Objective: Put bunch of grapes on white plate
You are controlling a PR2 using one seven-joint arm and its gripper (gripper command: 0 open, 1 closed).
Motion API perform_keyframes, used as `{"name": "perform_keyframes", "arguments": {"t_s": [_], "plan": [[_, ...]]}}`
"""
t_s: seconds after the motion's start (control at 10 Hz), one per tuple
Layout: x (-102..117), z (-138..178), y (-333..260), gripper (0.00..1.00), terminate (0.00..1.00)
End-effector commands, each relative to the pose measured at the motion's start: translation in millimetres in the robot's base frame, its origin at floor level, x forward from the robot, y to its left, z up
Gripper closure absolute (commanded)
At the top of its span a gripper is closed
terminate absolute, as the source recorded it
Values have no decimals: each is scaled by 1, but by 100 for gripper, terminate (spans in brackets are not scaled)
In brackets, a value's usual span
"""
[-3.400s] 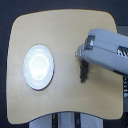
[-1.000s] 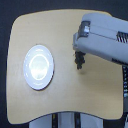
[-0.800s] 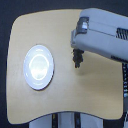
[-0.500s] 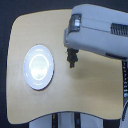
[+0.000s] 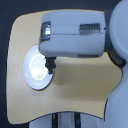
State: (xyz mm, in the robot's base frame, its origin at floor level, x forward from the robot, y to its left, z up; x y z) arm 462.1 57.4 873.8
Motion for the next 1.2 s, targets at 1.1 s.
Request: {"name": "perform_keyframes", "arguments": {"t_s": [1.1], "plan": [[-20,-94,88,100,0]]}}
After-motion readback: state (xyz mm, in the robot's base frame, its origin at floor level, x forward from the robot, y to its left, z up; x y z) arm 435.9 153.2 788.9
